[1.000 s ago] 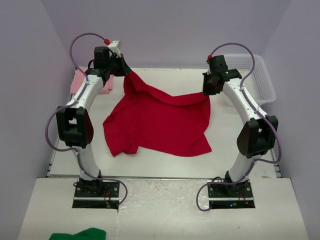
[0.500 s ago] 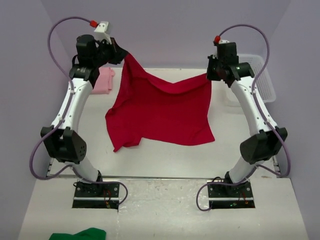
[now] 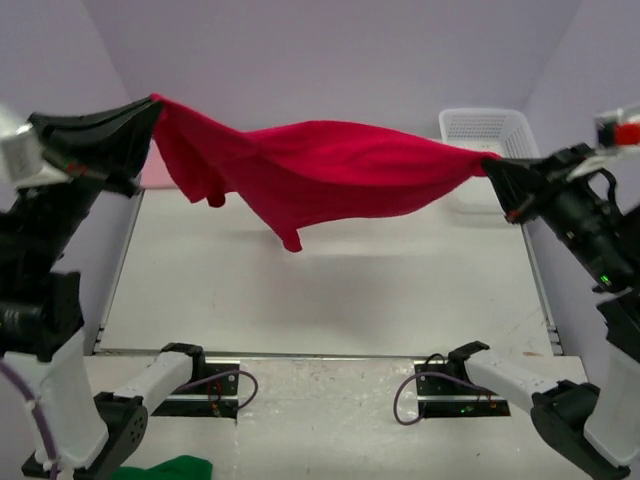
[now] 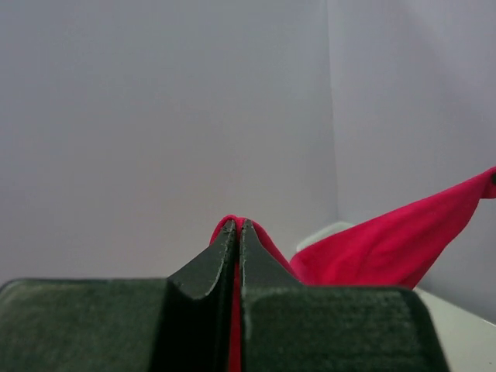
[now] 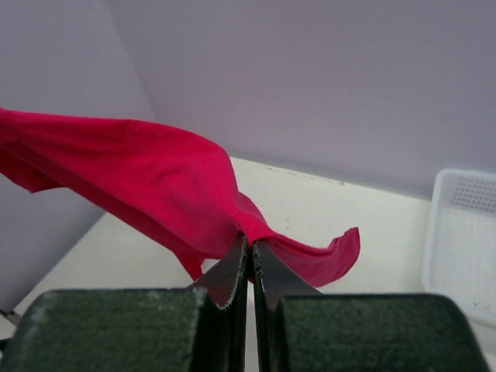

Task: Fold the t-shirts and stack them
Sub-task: Flatten out the tshirt

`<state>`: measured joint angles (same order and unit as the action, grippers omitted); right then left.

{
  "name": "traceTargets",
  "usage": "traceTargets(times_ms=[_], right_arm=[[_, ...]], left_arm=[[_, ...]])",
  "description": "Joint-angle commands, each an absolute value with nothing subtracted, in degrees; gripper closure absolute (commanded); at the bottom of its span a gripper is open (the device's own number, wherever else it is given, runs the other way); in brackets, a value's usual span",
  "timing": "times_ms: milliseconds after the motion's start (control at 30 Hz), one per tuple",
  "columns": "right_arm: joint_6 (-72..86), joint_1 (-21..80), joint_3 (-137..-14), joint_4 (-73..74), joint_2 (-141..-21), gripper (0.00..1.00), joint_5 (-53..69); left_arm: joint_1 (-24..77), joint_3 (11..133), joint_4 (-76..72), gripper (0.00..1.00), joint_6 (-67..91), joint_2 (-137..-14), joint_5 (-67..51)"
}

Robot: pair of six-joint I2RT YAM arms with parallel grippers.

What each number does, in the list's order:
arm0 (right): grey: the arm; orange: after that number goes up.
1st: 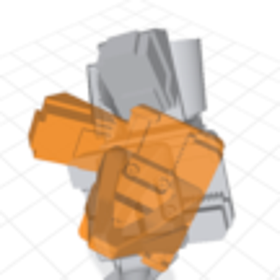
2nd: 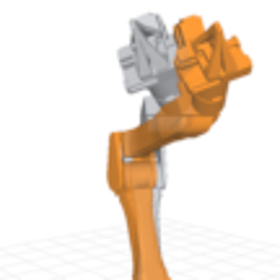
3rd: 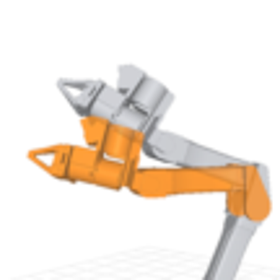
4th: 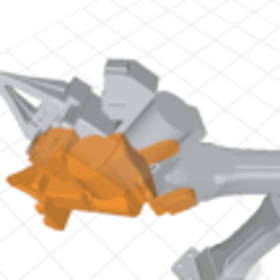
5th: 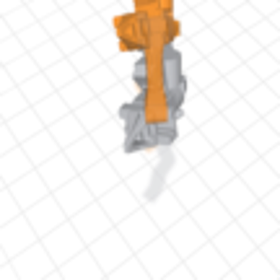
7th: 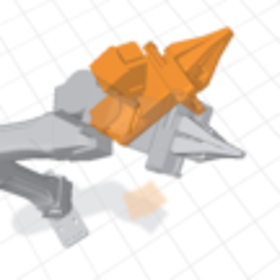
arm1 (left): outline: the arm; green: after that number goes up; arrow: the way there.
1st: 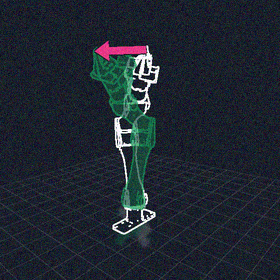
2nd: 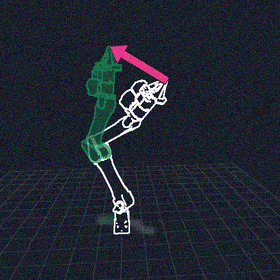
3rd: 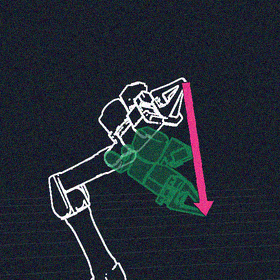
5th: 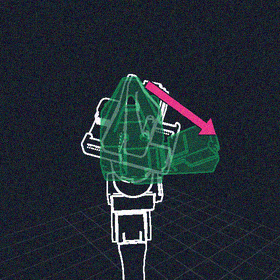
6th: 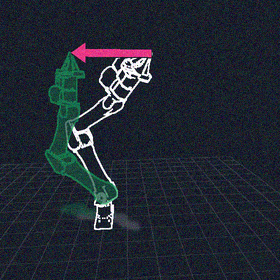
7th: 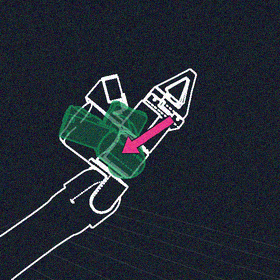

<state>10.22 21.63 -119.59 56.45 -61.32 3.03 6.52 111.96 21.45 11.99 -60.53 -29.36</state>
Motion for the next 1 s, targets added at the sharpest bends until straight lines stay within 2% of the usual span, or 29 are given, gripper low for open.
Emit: traceTargets(times_ms=[0,133,233,267,367,467,500,633,767,867,967], right_arm=[[9.4,22.0,-120.0,60.4,-57.6,1.0,12.1],[10.2,21.9,-121.1,60.5,-55.6,1.0,15.7],[11.7,22.0,-120.2,60.6,-56.1,1.0,12.8],[12.6,22.0,-119.5,61.0,-56.9,1.0,7.6],[13.4,22.0,-110.5,59.5,-60.6,1.0,-0.1],[14.5,21.4,-96.9,53.6,-64.7,1.0,-8.8],[14.8,19.5,-90.7,52.1,-65.9,1.0,-8.2],[16.4,14.2,-79.5,41.8,-74.8,1.0,-5.6],[17.4,10.8,-80.0,39.4,-91.4,1.0,-6.7],[17.7,9.1,-84.3,39.8,-99.7,1.0,-8.5],[16.3,7.9,-89.0,40.0,-102.6,1.0,-9.2]], left_arm=[[6.8,115.1,24.8,1.0,10.4,-55.1,-30.2],[6.8,119.5,26.9,1.0,10.1,-54.8,-29.8],[6.9,121.3,27.1,1.0,10.1,-57.8,-29.4],[6.8,121.3,27.0,1.0,10.3,-60.5,-29.4],[6.8,117.6,25.2,1.0,11.5,-67.4,-30.9],[6.9,108.5,23.6,1.0,11.4,-74.8,-31.9],[7.0,101.3,20.9,1.0,11.3,-76.4,-32.2],[8.0,91.2,17.6,1.0,10.2,-91.3,-31.3],[8.7,95.0,18.2,1.0,11.9,-114.0,-28.4],[8.9,98.3,13.1,1.0,14.8,-120.7,-27.5],[9.1,98.4,8.3,1.0,15.2,-121.2,-28.4]])
